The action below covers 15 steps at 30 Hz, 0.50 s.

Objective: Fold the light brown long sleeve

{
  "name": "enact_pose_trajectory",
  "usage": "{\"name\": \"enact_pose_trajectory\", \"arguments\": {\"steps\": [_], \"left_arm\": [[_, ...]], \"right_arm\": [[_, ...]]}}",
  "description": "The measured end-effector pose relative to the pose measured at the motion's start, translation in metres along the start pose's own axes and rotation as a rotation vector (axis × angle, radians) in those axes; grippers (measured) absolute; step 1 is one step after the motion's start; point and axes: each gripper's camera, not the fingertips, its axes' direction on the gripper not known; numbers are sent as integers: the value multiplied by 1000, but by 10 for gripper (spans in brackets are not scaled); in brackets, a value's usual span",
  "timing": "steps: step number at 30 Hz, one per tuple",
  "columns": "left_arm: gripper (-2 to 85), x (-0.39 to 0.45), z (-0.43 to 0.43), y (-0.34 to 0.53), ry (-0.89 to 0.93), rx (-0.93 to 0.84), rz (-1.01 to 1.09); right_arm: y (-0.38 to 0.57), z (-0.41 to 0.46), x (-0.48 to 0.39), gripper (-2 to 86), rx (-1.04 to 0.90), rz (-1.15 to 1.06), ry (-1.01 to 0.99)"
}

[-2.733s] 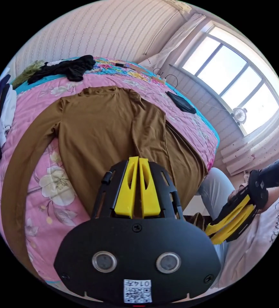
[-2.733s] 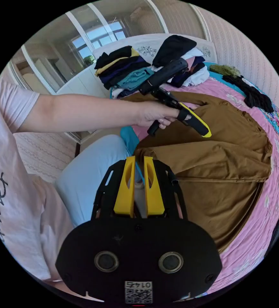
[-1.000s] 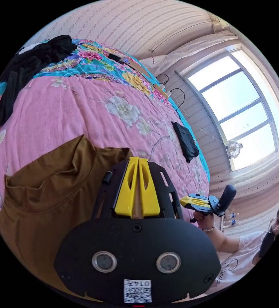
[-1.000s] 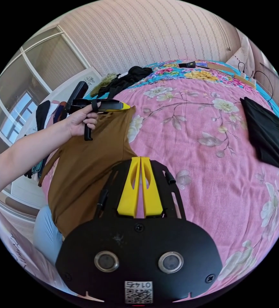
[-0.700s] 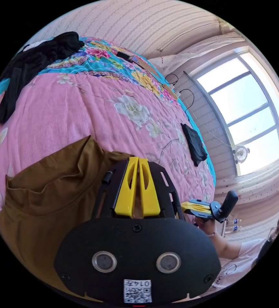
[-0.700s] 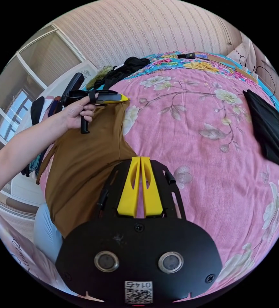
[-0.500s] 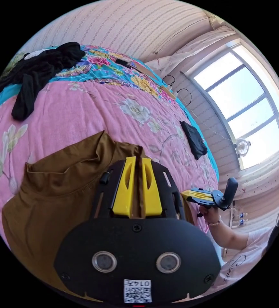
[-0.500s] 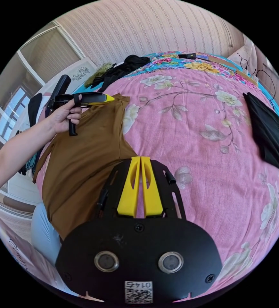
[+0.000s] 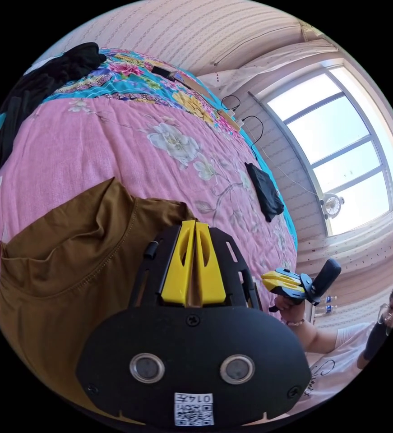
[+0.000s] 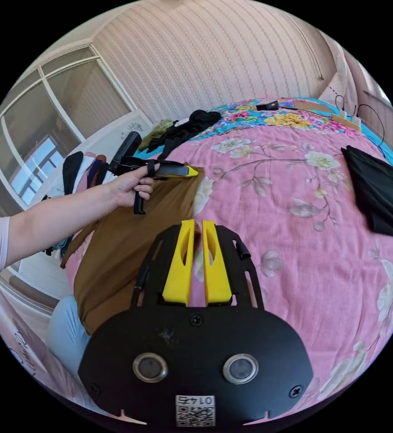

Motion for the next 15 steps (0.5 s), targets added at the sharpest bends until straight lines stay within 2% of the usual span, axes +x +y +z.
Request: {"name": "enact_pose_trajectory", "arguments": {"steps": [2,5,9,11,15], "left_arm": [[-10,-2,2,8,-2,9,-7],[-10,-3,4,15,-2,23,-18],[-9,-1,12,22,-57,30,16],[-8,-1,31,33,-153,-39,77],[1,-13,31,53,-76,-11,-38]], "right_arm": [[-3,17,0,37,-38,-3,-82],[-5,44,7,14,-172,0,-78],[4,44,22,4,-145,38,-8],[11,54,35,3,-155,71,-43],[16,64,43,3,-170,86,-62]]}}
